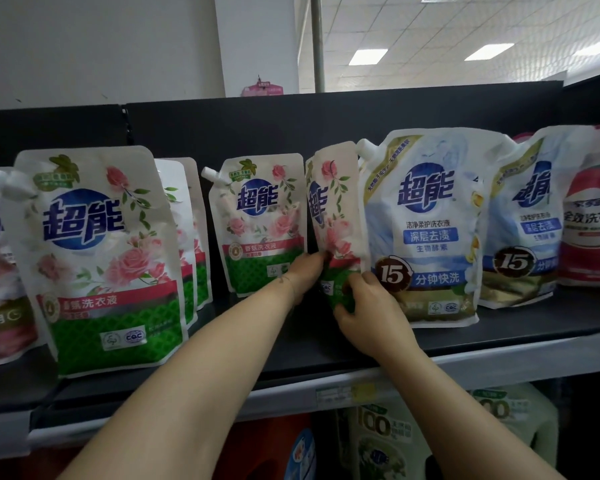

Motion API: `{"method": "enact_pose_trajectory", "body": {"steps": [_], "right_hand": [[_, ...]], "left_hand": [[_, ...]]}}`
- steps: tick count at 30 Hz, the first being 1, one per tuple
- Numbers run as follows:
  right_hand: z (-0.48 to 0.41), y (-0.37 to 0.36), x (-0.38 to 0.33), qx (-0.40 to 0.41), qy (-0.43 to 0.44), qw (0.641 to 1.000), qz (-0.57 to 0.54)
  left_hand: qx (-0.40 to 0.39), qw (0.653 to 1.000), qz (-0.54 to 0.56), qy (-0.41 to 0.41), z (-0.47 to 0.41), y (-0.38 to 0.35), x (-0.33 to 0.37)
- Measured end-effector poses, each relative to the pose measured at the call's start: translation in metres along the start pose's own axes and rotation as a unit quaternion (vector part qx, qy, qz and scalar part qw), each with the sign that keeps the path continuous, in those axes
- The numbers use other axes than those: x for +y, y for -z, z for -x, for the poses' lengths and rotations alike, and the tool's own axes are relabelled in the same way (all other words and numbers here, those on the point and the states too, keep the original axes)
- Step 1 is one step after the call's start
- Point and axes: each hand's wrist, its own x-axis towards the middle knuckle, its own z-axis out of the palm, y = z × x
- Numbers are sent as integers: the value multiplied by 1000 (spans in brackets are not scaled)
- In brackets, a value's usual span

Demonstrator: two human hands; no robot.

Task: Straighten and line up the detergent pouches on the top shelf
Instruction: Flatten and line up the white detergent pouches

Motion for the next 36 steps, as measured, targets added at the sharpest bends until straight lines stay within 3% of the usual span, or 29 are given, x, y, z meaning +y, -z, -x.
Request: {"method": "enact_pose_trajectory", "body": {"steps": [10, 18, 22, 29, 32, 36], "right_hand": [[2, 1, -1, 49, 17, 998, 32], [2, 3, -3, 44, 17, 998, 33], [8, 2, -7, 23, 30, 998, 47], [6, 3, -6, 10, 29, 999, 37], [3, 2, -4, -4, 28, 999, 17], [2, 1, -3, -17, 23, 999, 16]], "left_hand": [[18, 995, -57, -75, 8, 10, -9], [60, 973, -109, -194, 26, 14, 4], [73, 984, -81, -140, 29, 14, 14], [-11, 999, 8, -39, 44, -7, 29], [-34, 998, 0, -60, 40, -5, 23], [16, 994, 43, -103, 43, -3, 17]]}}
